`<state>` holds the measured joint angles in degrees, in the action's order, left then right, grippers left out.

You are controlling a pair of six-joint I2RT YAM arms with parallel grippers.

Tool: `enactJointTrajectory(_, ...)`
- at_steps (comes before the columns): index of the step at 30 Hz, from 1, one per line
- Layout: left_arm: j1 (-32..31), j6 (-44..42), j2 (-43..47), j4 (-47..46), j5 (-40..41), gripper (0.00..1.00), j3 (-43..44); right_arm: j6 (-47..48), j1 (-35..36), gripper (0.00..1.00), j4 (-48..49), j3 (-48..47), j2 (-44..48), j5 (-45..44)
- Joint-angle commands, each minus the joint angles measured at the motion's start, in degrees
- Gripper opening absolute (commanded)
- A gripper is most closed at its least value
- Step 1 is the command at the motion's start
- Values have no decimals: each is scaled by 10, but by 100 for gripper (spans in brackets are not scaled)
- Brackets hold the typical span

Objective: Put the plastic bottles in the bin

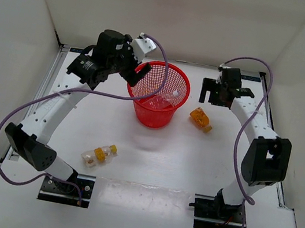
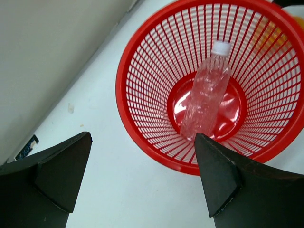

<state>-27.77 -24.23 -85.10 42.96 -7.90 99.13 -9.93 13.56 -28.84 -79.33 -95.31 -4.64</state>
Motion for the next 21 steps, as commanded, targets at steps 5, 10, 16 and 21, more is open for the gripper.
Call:
enactJointTrajectory(5,19,-14,32,21,26,100,-29,191,12,100,-55,30,-11,92)
enactJointTrajectory(10,30,-14,32,21,20,100,-29,248,40,99,-78,35,-44,74)
enactJointTrajectory(16,30,-14,32,27,10,100,-24,237,40,99,-53,2,-119,28)
enactJointTrajectory(21,37,-14,32,27,22,100,-24,199,40,92,-53,-36,-167,33)
